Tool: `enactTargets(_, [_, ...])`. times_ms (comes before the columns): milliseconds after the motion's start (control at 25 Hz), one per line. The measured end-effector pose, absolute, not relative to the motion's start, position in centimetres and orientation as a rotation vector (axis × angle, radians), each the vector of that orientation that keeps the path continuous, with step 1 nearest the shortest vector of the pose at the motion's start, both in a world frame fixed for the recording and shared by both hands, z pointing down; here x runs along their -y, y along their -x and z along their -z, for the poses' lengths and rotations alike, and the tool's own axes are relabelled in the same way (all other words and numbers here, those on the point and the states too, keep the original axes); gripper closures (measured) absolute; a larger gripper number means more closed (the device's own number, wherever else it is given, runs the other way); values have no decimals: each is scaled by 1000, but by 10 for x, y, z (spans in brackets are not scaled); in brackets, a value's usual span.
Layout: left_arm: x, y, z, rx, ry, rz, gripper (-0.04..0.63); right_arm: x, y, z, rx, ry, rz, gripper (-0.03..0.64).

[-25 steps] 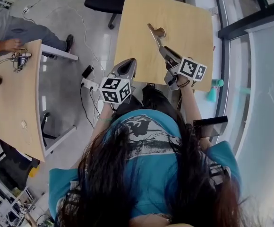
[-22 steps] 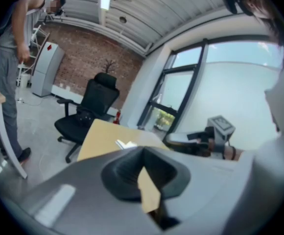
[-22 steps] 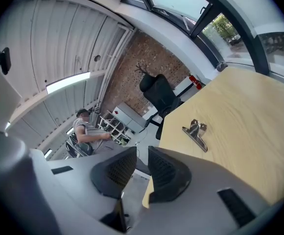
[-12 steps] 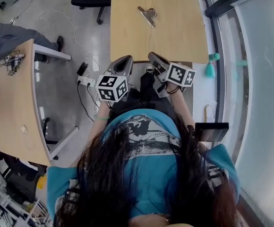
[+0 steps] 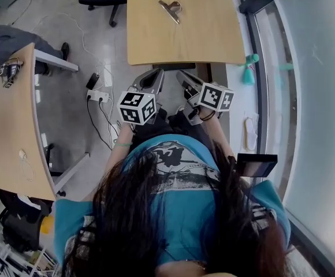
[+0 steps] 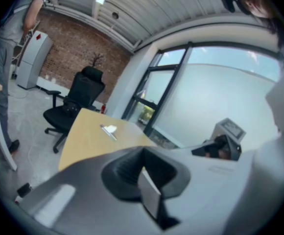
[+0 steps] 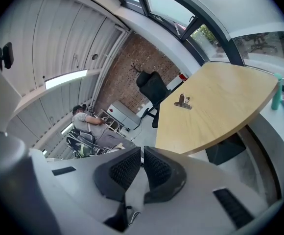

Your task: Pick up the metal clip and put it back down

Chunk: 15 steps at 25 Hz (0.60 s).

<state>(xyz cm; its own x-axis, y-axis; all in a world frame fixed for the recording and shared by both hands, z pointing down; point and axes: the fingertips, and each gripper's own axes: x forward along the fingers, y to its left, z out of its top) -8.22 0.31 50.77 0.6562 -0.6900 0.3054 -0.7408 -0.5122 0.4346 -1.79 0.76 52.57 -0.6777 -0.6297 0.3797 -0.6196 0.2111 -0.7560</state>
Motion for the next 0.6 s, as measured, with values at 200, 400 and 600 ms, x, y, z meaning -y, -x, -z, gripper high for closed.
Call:
enactTargets(200, [-42,60,-496,1131,-2360,-122,593,-50,-2,-516,-2457,1227,1477,586])
enactTargets(400, [-73,37,-483,1177,-2350,-100,593,-87,-28,-511,-2487,1217,1476,586])
enactTargets(600, [-129,7,-486,1222,-2322,-108,592,-143,-59,-512,-2494,1192,1491,586])
